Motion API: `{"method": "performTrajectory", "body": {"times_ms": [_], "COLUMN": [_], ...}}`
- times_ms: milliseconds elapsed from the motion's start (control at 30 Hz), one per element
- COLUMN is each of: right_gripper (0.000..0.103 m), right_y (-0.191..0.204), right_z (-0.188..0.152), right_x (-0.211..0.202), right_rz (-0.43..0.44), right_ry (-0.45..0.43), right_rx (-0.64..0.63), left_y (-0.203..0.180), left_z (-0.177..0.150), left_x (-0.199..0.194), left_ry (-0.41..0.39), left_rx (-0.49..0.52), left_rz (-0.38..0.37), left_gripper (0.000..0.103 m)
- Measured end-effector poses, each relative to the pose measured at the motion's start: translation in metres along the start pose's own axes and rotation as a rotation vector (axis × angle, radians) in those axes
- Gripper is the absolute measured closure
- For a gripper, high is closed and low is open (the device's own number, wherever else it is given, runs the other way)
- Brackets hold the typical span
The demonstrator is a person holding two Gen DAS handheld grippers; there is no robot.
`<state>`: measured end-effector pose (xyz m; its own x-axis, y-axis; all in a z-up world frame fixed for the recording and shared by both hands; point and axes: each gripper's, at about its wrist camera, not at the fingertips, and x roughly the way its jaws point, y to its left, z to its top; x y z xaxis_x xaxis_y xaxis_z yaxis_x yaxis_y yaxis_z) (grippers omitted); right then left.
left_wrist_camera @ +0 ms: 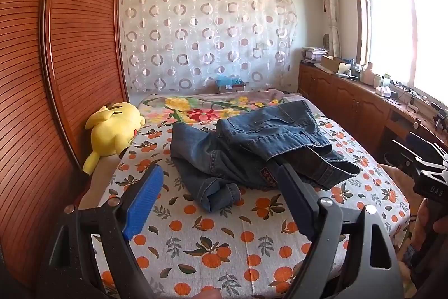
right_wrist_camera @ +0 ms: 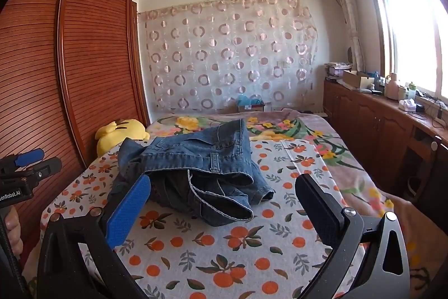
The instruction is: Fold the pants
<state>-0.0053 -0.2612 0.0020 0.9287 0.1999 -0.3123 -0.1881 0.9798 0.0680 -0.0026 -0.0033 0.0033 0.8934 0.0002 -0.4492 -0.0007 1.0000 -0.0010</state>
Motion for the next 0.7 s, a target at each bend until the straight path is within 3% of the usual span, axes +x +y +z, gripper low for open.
{"method": "performTrajectory", "body": {"times_ms": [700], "right_gripper": [0.0], "right_y": [-0.0002], "right_z": [-0.0008], "right_x": [-0.0037], "right_rz": [-0.005], "right_ry": [-0.005], "right_rx": [0.008], "left_y": [-0.0009], "left_z": [0.0007], "left_x": [-0.0023], "left_ry": [0.001], "left_rx": [0.001], "left_rz": [0.0], "left_gripper": [0.019]}}
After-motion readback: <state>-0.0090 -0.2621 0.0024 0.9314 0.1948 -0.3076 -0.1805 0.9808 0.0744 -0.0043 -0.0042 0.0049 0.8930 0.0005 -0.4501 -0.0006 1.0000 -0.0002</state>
